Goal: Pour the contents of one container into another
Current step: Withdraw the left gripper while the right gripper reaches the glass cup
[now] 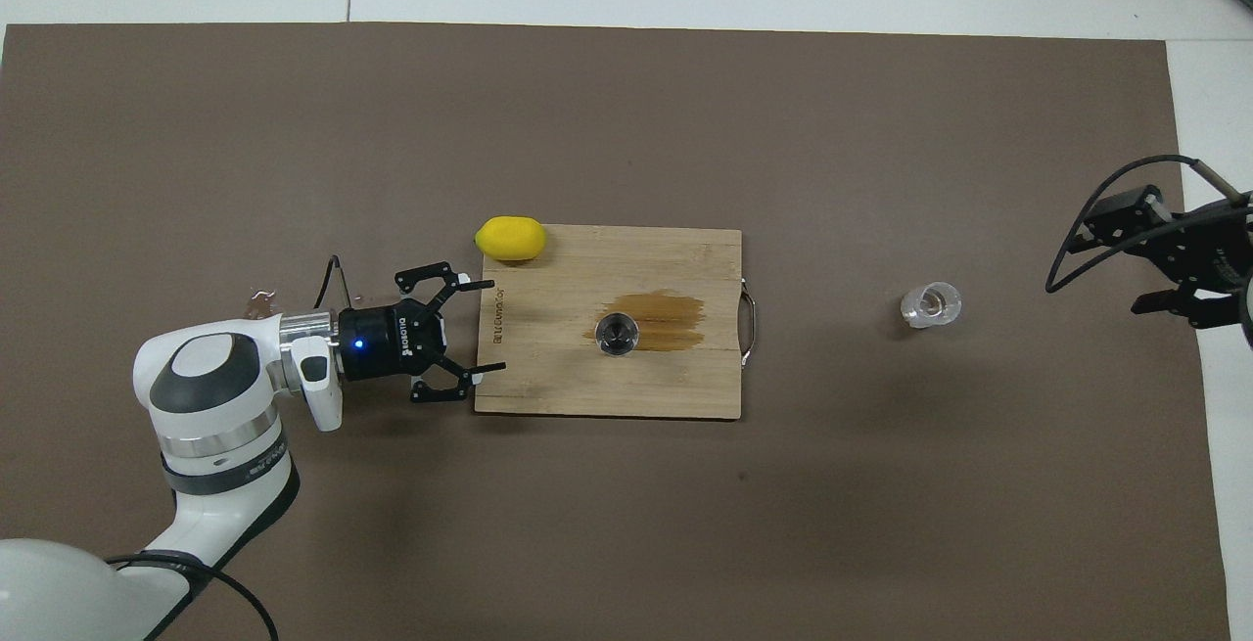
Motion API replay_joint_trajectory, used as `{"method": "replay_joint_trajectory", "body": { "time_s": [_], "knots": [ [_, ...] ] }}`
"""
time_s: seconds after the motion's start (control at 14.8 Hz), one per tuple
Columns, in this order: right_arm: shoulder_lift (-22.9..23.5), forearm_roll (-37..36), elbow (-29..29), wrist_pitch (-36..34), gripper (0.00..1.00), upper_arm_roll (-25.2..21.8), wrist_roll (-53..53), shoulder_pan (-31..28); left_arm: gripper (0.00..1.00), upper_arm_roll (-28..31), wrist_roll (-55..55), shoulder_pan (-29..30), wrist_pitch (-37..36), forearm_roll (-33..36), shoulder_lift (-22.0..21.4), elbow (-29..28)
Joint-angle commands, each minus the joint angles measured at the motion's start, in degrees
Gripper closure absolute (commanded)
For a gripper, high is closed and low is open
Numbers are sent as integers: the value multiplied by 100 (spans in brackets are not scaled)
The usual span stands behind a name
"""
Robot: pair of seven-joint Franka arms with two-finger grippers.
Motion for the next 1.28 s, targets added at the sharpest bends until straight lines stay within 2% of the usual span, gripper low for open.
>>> {"method": "replay_joint_trajectory", "body": {
  "time_s": [0.0,0.27,0.54,0.74,0.95,1.22],
  "knots": [
    [457,447,-49,457,9,52,341,-243,0,-26,109,527,-307,968,-182,-137],
    [792,570,-49,863,9,52,474,-225,0,-17,117,1169,-650,2603,-155,152],
    [985,826,-67,1073,9,52,570,-260,0,-17,231,2205,-1396,4405,-103,731],
    [1170,1045,-67,1249,10,52,649,-269,0,-17,302,2777,-2029,5452,20,1609],
    [1276,1194,-145,1521,10,52,1043,-269,0,-17,302,3111,-2731,6454,29,2611],
    [1512,2019,-260,1531,6,52,1159,-541,0,0,302,3280,-3479,7317,-41,3754]
  ]
}}
